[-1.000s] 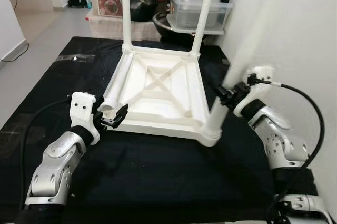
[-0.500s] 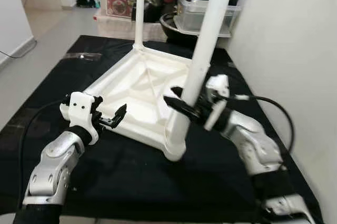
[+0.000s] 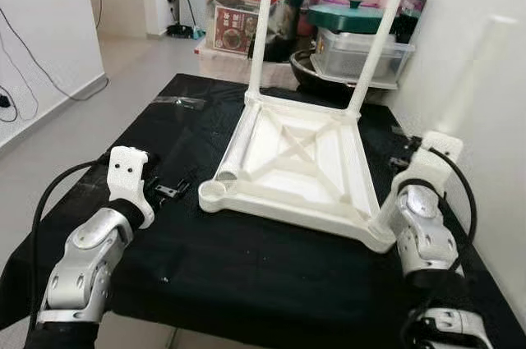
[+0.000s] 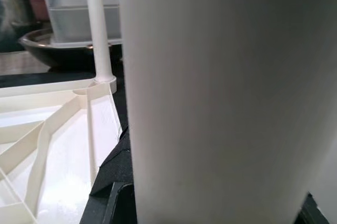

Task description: Building children table

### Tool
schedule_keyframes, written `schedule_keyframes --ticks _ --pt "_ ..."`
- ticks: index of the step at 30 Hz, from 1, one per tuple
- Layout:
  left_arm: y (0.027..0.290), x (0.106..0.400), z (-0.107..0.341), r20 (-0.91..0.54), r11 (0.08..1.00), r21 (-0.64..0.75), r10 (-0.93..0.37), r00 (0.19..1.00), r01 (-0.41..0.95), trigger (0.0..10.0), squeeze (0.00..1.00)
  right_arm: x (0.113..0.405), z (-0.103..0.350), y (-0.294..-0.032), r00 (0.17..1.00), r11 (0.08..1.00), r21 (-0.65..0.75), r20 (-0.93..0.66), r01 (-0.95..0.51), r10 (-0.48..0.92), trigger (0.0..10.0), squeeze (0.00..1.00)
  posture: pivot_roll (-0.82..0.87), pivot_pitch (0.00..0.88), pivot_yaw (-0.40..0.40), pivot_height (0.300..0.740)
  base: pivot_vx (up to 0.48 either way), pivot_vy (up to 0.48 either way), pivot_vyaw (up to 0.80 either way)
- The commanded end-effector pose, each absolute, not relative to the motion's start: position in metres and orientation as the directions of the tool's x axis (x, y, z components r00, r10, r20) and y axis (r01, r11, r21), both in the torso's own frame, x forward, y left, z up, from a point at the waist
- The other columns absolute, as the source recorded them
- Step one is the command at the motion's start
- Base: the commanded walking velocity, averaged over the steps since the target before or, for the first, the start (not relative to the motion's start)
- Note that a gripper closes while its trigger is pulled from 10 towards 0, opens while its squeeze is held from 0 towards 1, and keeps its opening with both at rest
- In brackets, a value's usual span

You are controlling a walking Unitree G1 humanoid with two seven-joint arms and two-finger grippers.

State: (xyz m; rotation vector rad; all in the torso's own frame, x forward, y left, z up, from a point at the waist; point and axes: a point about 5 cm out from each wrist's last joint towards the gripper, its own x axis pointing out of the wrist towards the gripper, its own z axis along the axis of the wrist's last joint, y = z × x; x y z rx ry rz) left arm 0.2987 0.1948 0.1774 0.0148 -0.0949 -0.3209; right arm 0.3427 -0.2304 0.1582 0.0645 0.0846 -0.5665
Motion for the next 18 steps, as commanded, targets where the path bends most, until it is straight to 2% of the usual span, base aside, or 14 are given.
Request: schedule_keyframes --ticks 1,3,4,7,8,9,10,11,12,13,14,15,16,18 --pt "0.191 0.3 0.175 0.077 0.943 0.033 -0.332 0.94 0.33 10.0 0.0 0.328 0.106 -0.227 0.796 0.848 -0.037 -0.327 0.528 -0.51 10.0 0.0 0.07 0.0 -0.105 0.74 0.0 0.0 0.0" --pt "0.19 0.301 0.175 0.076 0.942 0.033 -0.335 0.939 0.333 10.0 0.0 0.334 0.112 -0.216 0.843 0.868 0.077 -0.298 0.49 -0.449 10.0 0.0 0.07 0.0 -0.105 0.74 0.0 0.0 0.0" --pt "0.19 0.301 0.176 0.077 0.942 0.033 -0.334 0.939 0.333 10.0 0.0 0.337 0.119 -0.216 0.855 0.865 0.117 -0.266 0.487 -0.445 10.0 1.0 0.07 0.0 -0.106 0.74 0.0 0.0 0.0" --pt "0.192 0.302 0.177 0.081 0.943 0.035 -0.332 0.94 0.33 10.0 0.0 0.348 0.138 -0.22 0.89 0.881 0.165 -0.19 0.444 -0.414 10.0 1.0 0.07 0.0 -0.106 0.74 0.0 0.0 0.0" --pt "0.192 0.301 0.177 0.082 0.944 0.036 -0.331 0.94 0.329 10.0 0.0 0.354 0.146 -0.219 0.917 0.895 0.213 -0.16 0.393 -0.365 10.0 0.62 0.07 0.0 -0.106 0.74 0.0 0.0 0.0" --pt "0.193 0.301 0.178 0.082 0.944 0.037 -0.33 0.94 0.328 10.0 0.0 0.358 0.153 -0.216 0.943 0.905 0.268 -0.136 0.33 -0.303 10.0 0.62 0.07 0.0 -0.106 0.74 0.0 0.0 0.0" --pt "0.193 0.301 0.178 0.082 0.944 0.037 -0.33 0.94 0.328 10.0 0.0 0.358 0.153 -0.216 0.943 0.905 0.268 -0.136 0.33 -0.303 10.0 0.62 0.07 0.0 -0.106 0.74 0.0 0.0 0.0" --pt "0.193 0.301 0.177 0.082 0.944 0.037 -0.329 0.941 0.327 10.0 0.0 0.363 0.166 -0.212 0.976 0.92 0.326 -0.073 0.217 -0.204 10.0 0.0 0.07 0.0 -0.11 0.74 0.0 0.0 0.0" --pt "0.193 0.301 0.177 0.083 0.944 0.037 -0.329 0.941 0.327 10.0 0.0 0.366 0.178 -0.206 0.997 0.924 0.377 -0.008 0.072 -0.074 10.0 0.0 0.07 0.0 -0.11 0.74 0.0 0.0 0.0" --pt "0.193 0.301 0.177 0.083 0.944 0.037 -0.329 0.941 0.327 10.0 0.0 0.366 0.178 -0.206 0.997 0.924 0.377 -0.008 0.072 -0.074 10.0 0.0 0.07 0.0 -0.11 0.74 0.0 0.0 0.0" --pt "0.192 0.301 0.177 0.083 0.944 0.036 -0.329 0.941 0.327 10.0 0.0 0.366 0.186 -0.202 0.999 0.917 0.399 0.038 -0.024 0.009 10.0 0.0 0.07 0.0 -0.11 0.74 0.0 0.0 0.0" --pt "0.192 0.301 0.176 0.083 0.944 0.036 -0.33 0.94 0.328 10.0 0.0 0.364 0.196 -0.193 0.984 0.894 0.412 0.102 -0.177 0.148 10.0 0.0 0.07 0.0 -0.112 0.74 0.0 0.0 0.0" --pt "0.192 0.301 0.176 0.083 0.944 0.036 -0.33 0.94 0.328 10.0 0.0 0.364 0.196 -0.193 0.984 0.894 0.412 0.102 -0.177 0.148 10.0 0.0 0.07 0.0 -0.112 0.74 0.0 0.0 0.0" --pt "0.191 0.302 0.176 0.085 0.943 0.035 -0.332 0.939 0.33 10.0 0.0 0.354 0.207 -0.171 0.903 0.831 0.354 0.187 -0.428 0.386 10.0 0.0 0.07 0.0 -0.113 0.74 0.0 0.0 0.0"
